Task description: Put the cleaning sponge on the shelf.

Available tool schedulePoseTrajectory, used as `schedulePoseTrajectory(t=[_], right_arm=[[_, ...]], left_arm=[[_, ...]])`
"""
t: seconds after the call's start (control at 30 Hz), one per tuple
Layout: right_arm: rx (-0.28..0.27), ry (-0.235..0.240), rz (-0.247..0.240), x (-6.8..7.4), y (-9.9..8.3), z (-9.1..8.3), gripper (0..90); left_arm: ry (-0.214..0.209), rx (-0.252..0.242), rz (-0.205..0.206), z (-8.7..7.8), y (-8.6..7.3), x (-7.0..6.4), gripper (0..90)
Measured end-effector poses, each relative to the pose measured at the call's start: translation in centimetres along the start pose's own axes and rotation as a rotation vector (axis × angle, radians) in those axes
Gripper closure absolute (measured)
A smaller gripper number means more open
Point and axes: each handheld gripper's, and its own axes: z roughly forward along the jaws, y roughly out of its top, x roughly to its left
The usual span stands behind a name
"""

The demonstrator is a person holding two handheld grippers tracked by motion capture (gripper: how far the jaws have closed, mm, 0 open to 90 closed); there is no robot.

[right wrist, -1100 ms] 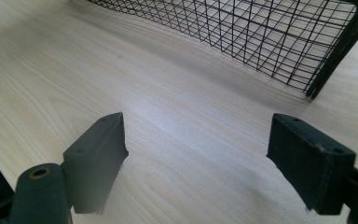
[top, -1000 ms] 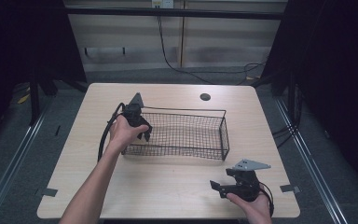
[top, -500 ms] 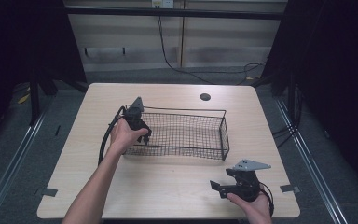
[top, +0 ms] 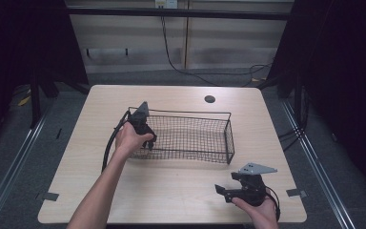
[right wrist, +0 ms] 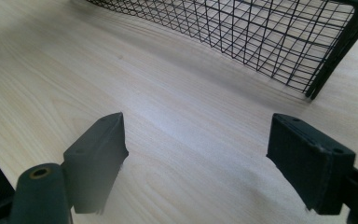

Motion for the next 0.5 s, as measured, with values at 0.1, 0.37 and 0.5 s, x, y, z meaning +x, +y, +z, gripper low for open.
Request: schedulePoseTrajectory(t=[0.1,0.37,0.5], right_arm=[[0.000,0.000,-0.001,-0.01,0.01,0.02,19.2],[-0.001,0.000,-0.003,-0.01,0.00,0.01,19.2],[0.000,-0.001,-0.003,0.02,0.01,0.00,19.2]], left_arm=[[-0.003,0.012,-0.008,0.10,0.04,-0.09,28.3],[-0.010,0.028,0.003,0.17,0.09,-0.11,27.7],[-0.026,0.029,-0.002,0.14,0.13,-0.11,26.3]])
